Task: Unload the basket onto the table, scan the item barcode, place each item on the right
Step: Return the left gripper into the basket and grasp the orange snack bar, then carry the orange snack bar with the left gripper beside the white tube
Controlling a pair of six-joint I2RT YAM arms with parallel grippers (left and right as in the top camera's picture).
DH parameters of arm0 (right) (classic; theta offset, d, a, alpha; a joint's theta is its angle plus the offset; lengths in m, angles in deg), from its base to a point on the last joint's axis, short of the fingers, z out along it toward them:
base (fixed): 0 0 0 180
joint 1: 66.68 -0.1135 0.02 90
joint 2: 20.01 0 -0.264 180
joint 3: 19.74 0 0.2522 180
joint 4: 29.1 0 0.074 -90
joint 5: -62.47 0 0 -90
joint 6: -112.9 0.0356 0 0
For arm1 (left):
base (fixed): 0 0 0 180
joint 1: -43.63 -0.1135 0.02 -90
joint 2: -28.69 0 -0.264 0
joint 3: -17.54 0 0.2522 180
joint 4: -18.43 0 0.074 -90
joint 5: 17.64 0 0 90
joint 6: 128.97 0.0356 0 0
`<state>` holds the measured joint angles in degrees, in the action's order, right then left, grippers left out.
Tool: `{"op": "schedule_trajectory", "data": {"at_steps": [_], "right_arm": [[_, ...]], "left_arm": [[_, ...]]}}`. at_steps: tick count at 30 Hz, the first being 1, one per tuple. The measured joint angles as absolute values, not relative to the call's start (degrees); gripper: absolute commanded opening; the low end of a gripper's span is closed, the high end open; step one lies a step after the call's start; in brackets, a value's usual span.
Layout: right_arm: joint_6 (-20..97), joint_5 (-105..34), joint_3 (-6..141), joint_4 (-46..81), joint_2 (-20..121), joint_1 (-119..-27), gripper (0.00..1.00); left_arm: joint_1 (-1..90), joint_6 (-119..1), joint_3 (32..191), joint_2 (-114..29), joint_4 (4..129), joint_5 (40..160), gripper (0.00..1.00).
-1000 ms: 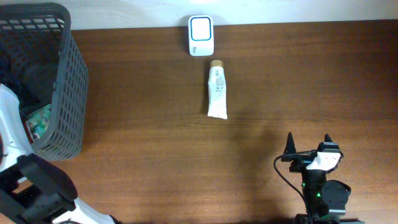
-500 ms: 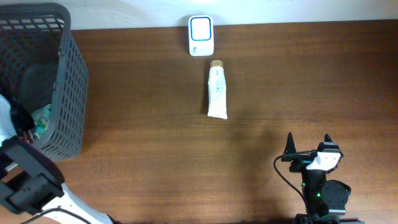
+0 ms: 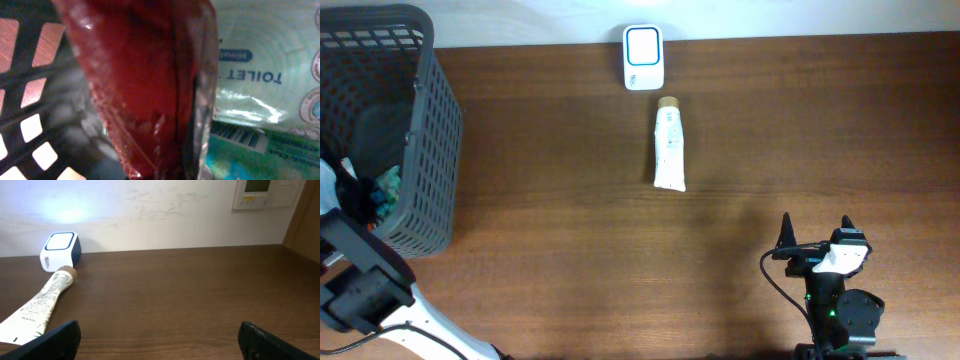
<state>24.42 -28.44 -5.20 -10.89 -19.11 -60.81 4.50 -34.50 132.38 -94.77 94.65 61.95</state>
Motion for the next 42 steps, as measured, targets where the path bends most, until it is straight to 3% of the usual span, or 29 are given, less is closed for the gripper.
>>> {"op": "schedule_trajectory", "data": {"at_steps": [4, 10, 16, 22, 28, 39, 42], "right_arm": [[24.4, -28.4, -5.2, -10.9, -19.1, -60.8, 0.99], [24.4, -28.4, -5.2, -10.9, -19.1, -60.8, 0.99], [24.4, -28.5, -5.2, -10.9, -19.1, -60.8, 0.99], [24.4, -28.5, -5.2, -10.9, -19.1, -60.8, 0.99], [24.4, -28.4, -5.2, -10.9, -19.1, -60.8, 0.99], [24.4, -28.4, -5.2, -10.9, -19.1, -60.8, 0.99], [24.4, -28.5, -5.2, -10.9, -19.1, -60.8, 0.99]], "left_arm": [[4.5, -40.7, 145.6, -96.6, 102.4, 64.4, 0.0], [4.2, -49.3, 184.8, -96.9, 109.3, 87.2, 0.0], [7.2, -58.1, 208.3, -96.0, 109.3, 109.9, 0.0], [19.9, -64.0, 210.5, -93.4, 109.0, 116.0, 0.0], [32.5, -62.5, 210.5, -93.4, 109.0, 115.7, 0.0], [34.2, -57.7, 210.5, -93.4, 108.7, 108.9, 0.0], [35.1, -54.3, 210.5, -93.3, 113.7, 107.7, 0.0]]}}
